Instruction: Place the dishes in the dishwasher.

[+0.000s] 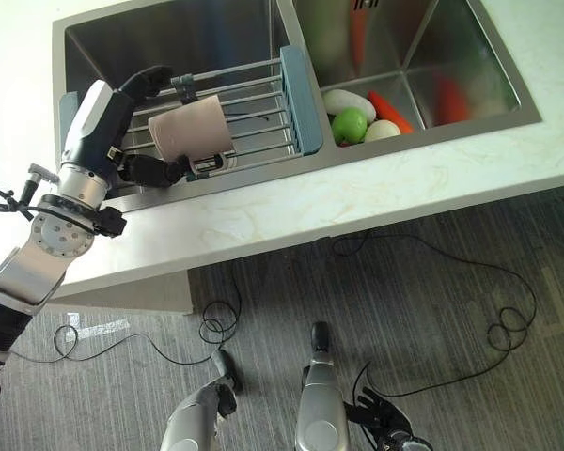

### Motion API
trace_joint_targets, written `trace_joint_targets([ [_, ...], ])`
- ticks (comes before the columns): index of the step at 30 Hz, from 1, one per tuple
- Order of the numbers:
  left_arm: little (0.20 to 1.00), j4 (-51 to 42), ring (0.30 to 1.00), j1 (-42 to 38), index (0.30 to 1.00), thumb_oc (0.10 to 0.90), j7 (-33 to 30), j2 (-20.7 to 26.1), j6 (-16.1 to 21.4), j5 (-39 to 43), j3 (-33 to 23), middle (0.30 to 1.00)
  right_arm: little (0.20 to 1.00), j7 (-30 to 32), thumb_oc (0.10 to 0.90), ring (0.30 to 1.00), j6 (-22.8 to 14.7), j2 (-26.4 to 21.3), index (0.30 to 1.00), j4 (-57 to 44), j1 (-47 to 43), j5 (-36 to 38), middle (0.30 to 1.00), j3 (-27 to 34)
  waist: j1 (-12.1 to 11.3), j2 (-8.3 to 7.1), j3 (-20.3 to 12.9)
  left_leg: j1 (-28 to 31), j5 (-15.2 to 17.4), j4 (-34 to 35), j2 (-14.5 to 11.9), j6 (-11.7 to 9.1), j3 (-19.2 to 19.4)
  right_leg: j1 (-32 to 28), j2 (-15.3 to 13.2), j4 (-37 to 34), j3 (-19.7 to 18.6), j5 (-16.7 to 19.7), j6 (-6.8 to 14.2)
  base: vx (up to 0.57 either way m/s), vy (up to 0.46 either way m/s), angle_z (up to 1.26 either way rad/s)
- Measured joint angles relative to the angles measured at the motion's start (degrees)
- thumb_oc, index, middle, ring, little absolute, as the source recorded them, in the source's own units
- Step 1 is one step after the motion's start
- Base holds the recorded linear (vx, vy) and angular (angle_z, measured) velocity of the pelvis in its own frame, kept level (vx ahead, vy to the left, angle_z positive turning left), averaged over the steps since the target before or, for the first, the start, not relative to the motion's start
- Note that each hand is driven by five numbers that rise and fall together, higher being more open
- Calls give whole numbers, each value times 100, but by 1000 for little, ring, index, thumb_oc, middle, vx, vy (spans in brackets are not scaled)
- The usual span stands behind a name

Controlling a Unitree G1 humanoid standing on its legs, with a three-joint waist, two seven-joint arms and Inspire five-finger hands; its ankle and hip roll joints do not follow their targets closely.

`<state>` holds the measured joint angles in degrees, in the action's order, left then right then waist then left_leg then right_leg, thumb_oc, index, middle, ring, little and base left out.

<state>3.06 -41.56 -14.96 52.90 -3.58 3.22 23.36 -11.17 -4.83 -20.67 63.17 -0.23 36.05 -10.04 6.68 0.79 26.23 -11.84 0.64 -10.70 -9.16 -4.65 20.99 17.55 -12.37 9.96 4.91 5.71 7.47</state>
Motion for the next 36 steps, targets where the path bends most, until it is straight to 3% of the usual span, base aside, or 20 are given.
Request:
trace_joint_targets([
  [3, 900, 0, 900, -170, 900, 800, 147, 1, 156, 98, 76, 900, 900, -2, 800, 900, 22, -5, 900, 1, -3, 9, 900, 9, -6, 2, 2, -2, 1, 7, 3, -1, 5, 3, -2, -16, -3, 0, 1, 0, 0, 0],
  [8, 900, -4, 900, -619, 900, 800, 888, 3, 97, 548, 465, 900, 900, -7, 800, 900, 89, -59, 900, -7, -26, 10, 900, 15, 7, 61, 60, -3, 2, 10, 11, -3, 25, 15, -5, -25, -26, 4, 6, 0, 0, 0],
  [13, 900, 132, 900, -1633, 900, 800, 1945, 12, -378, 1238, 1014, 900, 900, -37, 800, 900, 146, -186, 900, 17, -221, 7, 900, 8, 71, 132, 103, -2, 2, 9, 19, -3, 43, 21, -7, -31, -47, 9, 13, 19, 1, -1],
  [18, 900, 526, 900, -2342, 900, 800, 2425, -36, -656, 1469, 1436, 900, 900, -101, 800, 900, 154, -222, 900, 24, -363, 9, 900, -39, 154, 139, 100, 43, 14, 8, 21, -17, 107, 42, 1, -1, -115, 16, 17, 30, -6, -6],
  [26, 900, 924, 900, -2808, 900, 800, 2445, 10, -782, 630, 1942, 900, 900, -163, 800, 900, 112, -230, 900, 44, -380, 22, 900, -46, 194, 155, 93, 96, 19, 5, 21, -59, 154, 30, 2, -3, -177, 31, 11, 19, 3, -3],
  [29, 900, 950, 900, -3045, 900, 800, 2550, 218, -793, 481, 2055, 900, 900, -225, 800, 900, 85, -286, 900, -23, -381, 129, 900, -41, 200, 223, 101, -15, 11, 3, 29, -67, 244, 198, 6, -16, -284, 87, 42, 4, 6, -13],
  [36, 900, 1233, 900, -3484, 900, 800, 3128, 222, -986, 271, 2243, 900, 900, -348, 800, 900, 87, -435, 900, -9, -429, 242, 900, -43, 249, 386, 104, -28, 3, 9, 18, -70, 244, 199, 27, -60, -286, 115, 36, 0, 0, 0],
])
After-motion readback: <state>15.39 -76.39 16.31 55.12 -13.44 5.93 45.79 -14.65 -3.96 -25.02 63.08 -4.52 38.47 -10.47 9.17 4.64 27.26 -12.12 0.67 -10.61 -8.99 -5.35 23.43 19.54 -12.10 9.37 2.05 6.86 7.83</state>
